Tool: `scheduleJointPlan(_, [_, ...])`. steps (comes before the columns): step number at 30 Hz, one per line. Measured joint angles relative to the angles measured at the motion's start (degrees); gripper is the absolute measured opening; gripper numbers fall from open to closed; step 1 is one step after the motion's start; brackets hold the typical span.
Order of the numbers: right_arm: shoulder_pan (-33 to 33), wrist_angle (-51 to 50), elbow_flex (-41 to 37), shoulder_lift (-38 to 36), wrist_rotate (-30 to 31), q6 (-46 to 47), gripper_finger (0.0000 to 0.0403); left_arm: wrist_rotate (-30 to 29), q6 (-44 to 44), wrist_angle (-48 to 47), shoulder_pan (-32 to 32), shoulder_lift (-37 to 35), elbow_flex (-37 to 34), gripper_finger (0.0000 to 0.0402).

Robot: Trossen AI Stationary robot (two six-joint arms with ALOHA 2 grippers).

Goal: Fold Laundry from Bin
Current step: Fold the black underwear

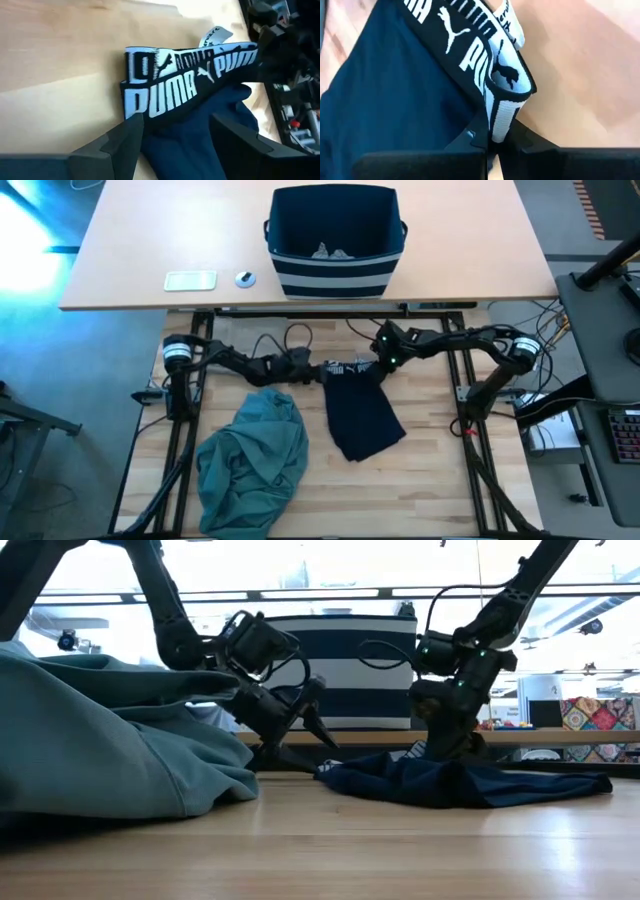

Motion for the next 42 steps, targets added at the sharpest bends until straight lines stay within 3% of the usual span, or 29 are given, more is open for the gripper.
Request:
scheduleJointPlan(4, [0.1, -5.5, 0.0, -3.6, 0.7, -1.0, 0.0013, 5.6, 1.7, -0.9, 1.0, -0.3, -0.1, 0.0216])
scheduleJointPlan(10, [0.0, -6.6, 0.0, -7.4, 1.1, -3.0, 0.0013, 3.0, 4.4, -3.7, 0.9, 0.3, 1.4, 0.0216])
scheduleJointPlan(18, [0.1, -6.1, 0.0, -5.0, 1.0, -8.0, 0.0013, 5.1, 7.6, -6.8, 2.2, 10.7, 15.1, 0.0216])
scheduleJointPlan(24, [0.1, -6.7, 0.0, -5.0, 0.9, -10.9, 0.0013, 5.7, 7.7, -8.5, 2.8, 12.1, 17.3, 0.0206])
scheduleJointPlan(28, [0.1, -6.7, 0.0, -5.0, 0.9, -13.4, 0.0013, 5.6, 7.8, -8.9, 3.2, 11.9, 17.1, 0.0151])
scheduleJointPlan(32, [-0.2, -6.2, 0.0, -5.0, 1.5, -17.7, 0.0013, 4.8, 7.8, -9.4, 3.3, 11.0, 17.6, 0.0032])
scheduleJointPlan(33, [-0.3, -5.8, 0.0, -5.0, 2.4, -19.2, 0.0013, 4.3, 7.8, -9.8, 3.3, 10.5, 18.0, 0.0017])
scheduleJointPlan(36, [-1.3, -3.2, 0.0, -5.0, 5.7, -24.0, 0.0013, 2.9, 10.7, -14.4, 3.1, 9.5, 20.5, 0.0012])
scheduleJointPlan(42, [-4.6, -2.6, 2.7, -6.7, 5.5, -29.5, 0.0013, -0.1, 24.6, -33.5, 2.1, 4.5, 30.6, 0.0002])
